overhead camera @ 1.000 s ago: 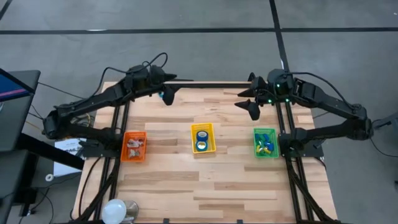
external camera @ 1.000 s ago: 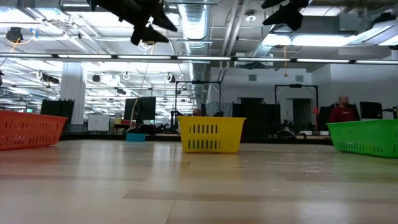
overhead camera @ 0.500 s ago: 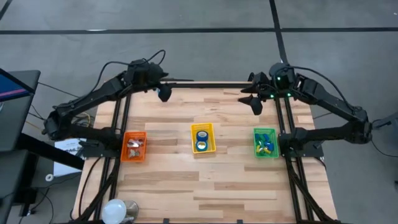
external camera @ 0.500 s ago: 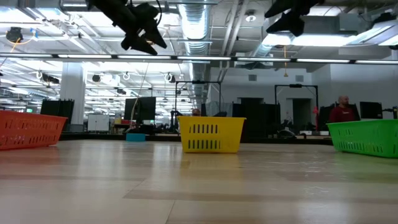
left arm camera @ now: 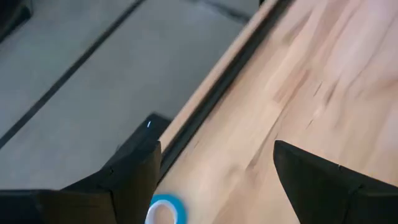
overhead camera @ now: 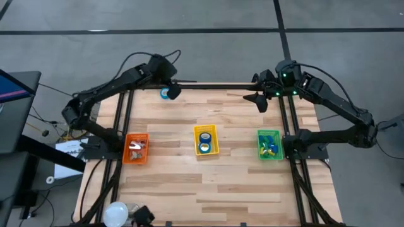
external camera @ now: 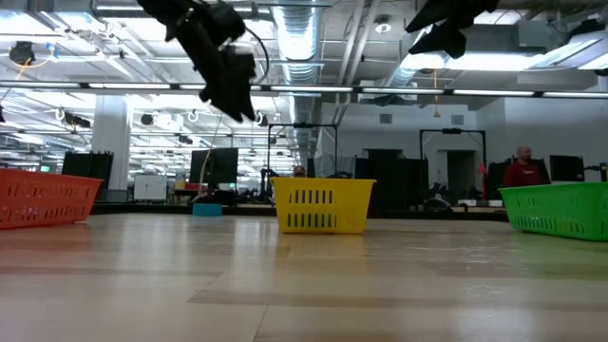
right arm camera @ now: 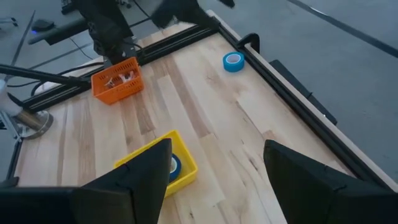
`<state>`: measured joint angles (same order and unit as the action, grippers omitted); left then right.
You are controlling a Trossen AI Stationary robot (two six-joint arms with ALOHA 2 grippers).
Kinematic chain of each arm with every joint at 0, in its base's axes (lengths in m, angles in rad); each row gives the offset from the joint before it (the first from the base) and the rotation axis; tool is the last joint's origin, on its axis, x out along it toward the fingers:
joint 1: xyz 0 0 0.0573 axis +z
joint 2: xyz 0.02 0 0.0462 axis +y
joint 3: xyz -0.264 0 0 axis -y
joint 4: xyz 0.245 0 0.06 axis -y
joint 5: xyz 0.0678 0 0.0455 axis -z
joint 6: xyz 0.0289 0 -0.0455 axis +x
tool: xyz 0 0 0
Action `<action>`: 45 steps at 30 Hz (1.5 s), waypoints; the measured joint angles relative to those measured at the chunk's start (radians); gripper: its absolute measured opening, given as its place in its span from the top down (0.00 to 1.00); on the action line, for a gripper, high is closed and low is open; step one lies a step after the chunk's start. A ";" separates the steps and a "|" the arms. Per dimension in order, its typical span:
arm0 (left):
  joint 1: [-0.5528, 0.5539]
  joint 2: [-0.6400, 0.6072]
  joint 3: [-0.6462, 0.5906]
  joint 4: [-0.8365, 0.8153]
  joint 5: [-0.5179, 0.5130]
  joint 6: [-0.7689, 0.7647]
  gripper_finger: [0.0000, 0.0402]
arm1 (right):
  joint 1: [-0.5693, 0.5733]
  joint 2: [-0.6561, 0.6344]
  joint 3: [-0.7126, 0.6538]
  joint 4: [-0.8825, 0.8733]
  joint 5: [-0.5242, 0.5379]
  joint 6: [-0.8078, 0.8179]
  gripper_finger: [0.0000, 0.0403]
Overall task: Pick and place Stapler, Stapler remover, tape
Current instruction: Put the blue tape into the yellow basket
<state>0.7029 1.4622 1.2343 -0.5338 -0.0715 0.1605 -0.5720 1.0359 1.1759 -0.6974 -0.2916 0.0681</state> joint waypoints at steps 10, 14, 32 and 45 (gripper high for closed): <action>0.000 0.163 0.000 -0.067 -0.123 0.013 0.25 | 0.000 0.000 -0.017 -0.007 0.000 -0.026 0.39; 0.011 0.202 0.000 -0.178 -0.194 -0.041 0.22 | 0.001 0.000 -0.042 -0.009 -0.043 -0.027 0.39; 0.100 0.215 -0.002 -0.255 -0.047 -0.119 0.18 | 0.002 0.000 -0.053 -0.009 -0.138 -0.005 0.39; 0.093 0.246 -0.006 -0.250 -0.031 -0.122 0.20 | 0.002 0.000 -0.053 -0.005 -0.129 0.123 0.39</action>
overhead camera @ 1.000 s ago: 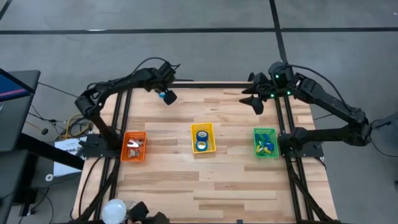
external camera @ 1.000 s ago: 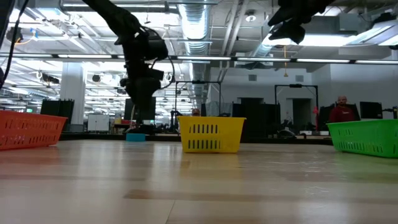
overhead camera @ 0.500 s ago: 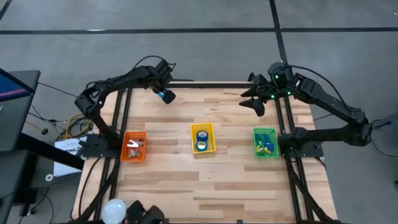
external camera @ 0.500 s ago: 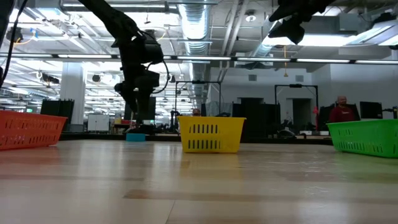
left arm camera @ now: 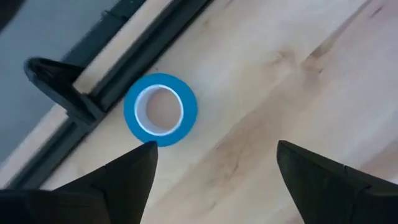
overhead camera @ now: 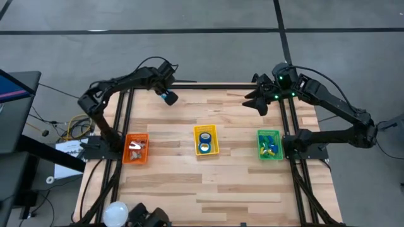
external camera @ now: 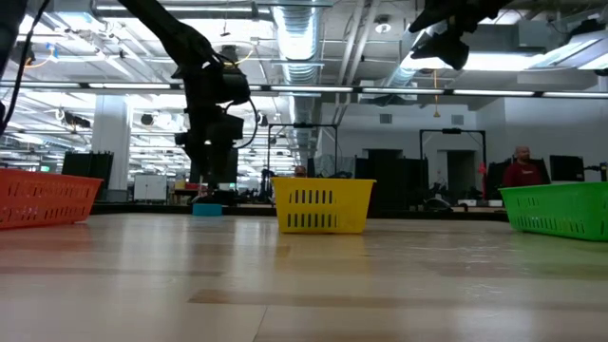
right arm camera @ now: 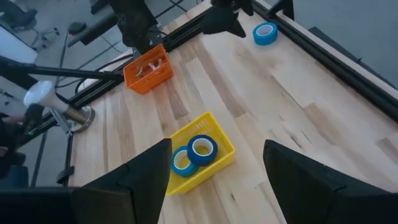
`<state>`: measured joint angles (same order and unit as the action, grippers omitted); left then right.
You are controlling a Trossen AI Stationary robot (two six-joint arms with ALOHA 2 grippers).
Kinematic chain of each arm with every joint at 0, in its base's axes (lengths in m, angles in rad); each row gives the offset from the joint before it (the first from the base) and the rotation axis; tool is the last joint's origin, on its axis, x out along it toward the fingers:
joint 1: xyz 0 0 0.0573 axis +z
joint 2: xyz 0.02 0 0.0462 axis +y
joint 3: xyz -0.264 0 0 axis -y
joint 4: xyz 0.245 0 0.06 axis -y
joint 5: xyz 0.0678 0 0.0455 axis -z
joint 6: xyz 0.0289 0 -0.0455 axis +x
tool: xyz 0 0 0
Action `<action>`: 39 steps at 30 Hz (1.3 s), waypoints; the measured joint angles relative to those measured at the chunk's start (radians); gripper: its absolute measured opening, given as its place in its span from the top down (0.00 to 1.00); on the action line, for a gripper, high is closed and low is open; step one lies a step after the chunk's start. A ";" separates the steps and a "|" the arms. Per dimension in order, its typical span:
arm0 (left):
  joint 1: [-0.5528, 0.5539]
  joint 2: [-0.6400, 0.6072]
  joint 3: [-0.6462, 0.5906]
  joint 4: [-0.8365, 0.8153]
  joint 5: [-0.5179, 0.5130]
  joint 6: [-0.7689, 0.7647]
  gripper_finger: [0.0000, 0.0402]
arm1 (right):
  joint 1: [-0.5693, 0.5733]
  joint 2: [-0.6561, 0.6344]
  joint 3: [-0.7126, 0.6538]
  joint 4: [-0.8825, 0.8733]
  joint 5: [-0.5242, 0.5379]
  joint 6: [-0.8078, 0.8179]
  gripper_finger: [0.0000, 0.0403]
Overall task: Pick and place Stapler, Stapler remover, tape
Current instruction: Put the blue tape into the yellow basket
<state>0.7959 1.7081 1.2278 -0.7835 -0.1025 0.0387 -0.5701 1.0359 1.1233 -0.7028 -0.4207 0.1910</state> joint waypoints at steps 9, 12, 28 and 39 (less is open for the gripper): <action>-0.031 0.060 0.000 0.034 -0.073 -0.084 0.17 | 0.000 0.000 0.000 0.001 0.007 0.046 0.39; -0.031 0.086 0.000 0.032 -0.069 -0.106 0.19 | 0.000 0.000 0.000 0.001 0.007 0.047 0.39; -0.012 0.106 0.000 0.106 -0.028 -0.100 0.22 | 0.000 0.000 0.000 0.001 0.029 0.065 0.39; 0.070 0.109 -0.021 0.160 0.044 -0.097 0.23 | 0.000 0.000 0.000 0.001 0.029 0.065 0.39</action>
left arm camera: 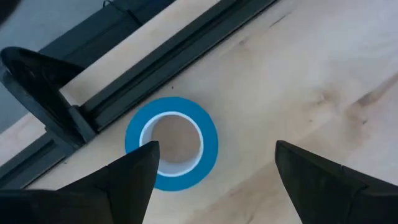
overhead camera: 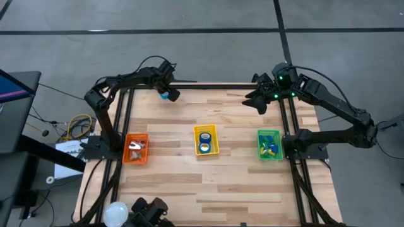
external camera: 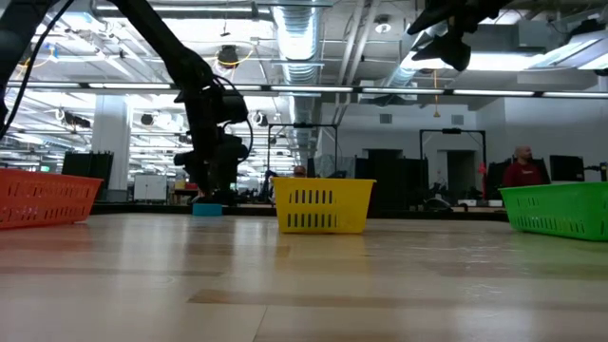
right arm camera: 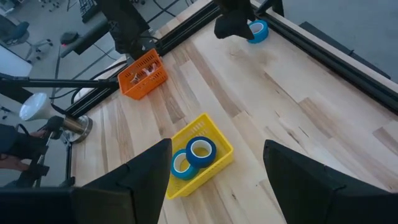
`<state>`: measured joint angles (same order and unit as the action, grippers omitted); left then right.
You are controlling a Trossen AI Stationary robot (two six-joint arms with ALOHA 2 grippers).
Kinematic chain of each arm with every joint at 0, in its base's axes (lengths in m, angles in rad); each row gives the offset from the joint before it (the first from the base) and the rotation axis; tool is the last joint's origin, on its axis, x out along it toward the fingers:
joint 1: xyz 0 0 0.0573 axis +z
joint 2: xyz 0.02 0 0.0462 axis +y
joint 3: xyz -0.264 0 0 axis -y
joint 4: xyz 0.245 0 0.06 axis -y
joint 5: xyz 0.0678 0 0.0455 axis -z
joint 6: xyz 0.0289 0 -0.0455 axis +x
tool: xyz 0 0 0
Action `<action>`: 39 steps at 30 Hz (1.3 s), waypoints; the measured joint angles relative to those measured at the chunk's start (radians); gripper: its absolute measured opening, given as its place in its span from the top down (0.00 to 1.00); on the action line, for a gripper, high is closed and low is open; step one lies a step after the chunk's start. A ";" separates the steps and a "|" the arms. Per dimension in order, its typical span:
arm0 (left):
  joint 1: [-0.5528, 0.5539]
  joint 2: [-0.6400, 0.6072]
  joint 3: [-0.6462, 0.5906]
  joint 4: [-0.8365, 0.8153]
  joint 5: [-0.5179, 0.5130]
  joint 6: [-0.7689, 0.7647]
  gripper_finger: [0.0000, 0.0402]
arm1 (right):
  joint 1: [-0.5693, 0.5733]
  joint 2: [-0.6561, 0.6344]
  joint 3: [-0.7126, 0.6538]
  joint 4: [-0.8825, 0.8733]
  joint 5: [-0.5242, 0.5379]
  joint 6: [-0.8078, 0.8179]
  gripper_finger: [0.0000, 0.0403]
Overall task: Pick and place Stapler, Stapler remover, tape
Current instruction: Put the blue tape into the yellow basket
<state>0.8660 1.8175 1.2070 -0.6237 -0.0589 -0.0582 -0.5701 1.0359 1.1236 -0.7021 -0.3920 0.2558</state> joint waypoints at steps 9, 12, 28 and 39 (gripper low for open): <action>-0.002 0.000 -0.060 0.054 0.011 -0.002 0.26 | 0.000 0.000 0.000 0.007 0.000 0.000 0.39; -0.001 0.000 -0.088 0.075 0.002 -0.002 0.27 | 0.000 0.000 0.000 0.007 0.000 0.000 0.39; -0.002 0.000 -0.156 0.206 -0.020 0.004 0.37 | 0.000 0.000 0.000 0.007 0.000 0.000 0.39; -0.002 0.000 -0.156 0.205 -0.023 0.005 0.62 | 0.000 0.000 0.000 0.007 0.000 0.000 0.39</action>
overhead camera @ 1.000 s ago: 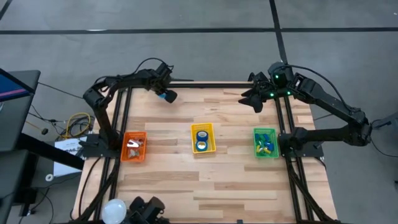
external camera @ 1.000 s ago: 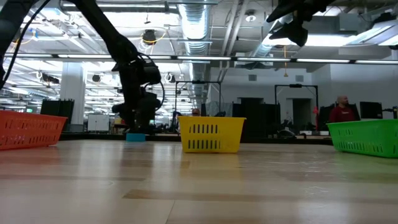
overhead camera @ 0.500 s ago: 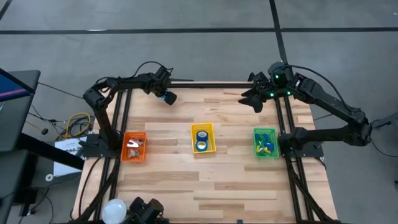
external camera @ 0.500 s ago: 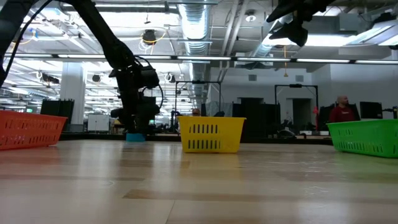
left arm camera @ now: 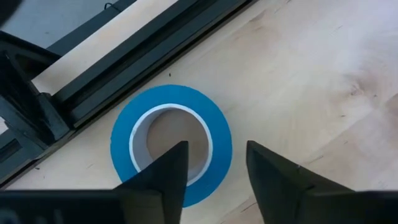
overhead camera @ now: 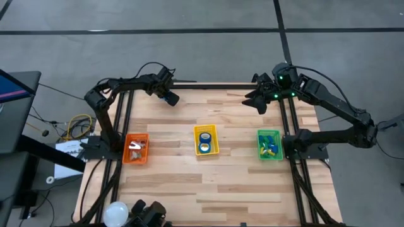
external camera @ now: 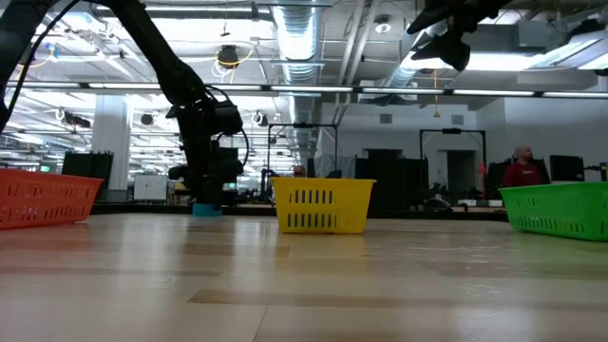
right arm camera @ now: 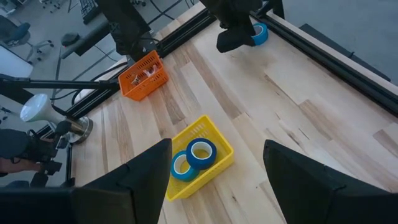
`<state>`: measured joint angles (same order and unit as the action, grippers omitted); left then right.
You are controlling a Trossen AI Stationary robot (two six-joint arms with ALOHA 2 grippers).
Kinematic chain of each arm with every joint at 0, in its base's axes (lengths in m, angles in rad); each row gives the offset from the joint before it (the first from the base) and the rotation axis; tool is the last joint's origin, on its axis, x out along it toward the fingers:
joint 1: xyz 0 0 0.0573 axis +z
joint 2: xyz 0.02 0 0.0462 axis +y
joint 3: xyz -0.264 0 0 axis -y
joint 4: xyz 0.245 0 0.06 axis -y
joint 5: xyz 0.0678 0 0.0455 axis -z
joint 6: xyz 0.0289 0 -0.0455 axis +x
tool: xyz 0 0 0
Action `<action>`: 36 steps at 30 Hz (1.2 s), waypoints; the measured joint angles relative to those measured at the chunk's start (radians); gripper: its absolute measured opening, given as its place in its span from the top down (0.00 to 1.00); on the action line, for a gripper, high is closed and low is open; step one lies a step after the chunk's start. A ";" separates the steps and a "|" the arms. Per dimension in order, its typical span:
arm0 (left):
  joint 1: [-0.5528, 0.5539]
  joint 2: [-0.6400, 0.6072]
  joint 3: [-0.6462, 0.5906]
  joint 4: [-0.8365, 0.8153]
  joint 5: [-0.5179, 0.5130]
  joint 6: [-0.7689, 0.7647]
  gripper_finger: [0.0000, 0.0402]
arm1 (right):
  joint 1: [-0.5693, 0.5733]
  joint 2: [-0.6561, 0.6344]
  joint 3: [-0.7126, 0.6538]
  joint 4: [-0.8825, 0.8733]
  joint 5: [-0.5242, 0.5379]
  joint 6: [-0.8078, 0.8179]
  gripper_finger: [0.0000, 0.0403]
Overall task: Pick and place Stapler, Stapler remover, tape
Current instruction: Put the blue tape into the yellow basket
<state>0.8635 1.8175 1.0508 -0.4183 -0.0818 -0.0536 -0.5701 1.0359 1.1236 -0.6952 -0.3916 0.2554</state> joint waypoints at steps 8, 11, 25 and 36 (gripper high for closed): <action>0.000 0.000 0.000 0.000 0.000 -0.003 0.74 | 0.000 0.000 0.000 0.000 0.000 0.000 0.39; 0.000 0.000 0.000 0.000 0.000 -0.004 0.77 | 0.000 0.000 0.000 0.000 0.000 0.000 0.39; 0.000 -0.094 0.000 0.005 0.001 -0.007 0.91 | 0.000 0.000 0.000 0.000 0.000 -0.001 0.39; -0.016 -0.301 0.000 0.039 0.079 -0.008 0.90 | 0.000 0.000 0.000 0.000 0.000 -0.003 0.39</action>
<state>0.8471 1.5169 1.0508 -0.3796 -0.0031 -0.0612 -0.5701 1.0359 1.1236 -0.6954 -0.3920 0.2527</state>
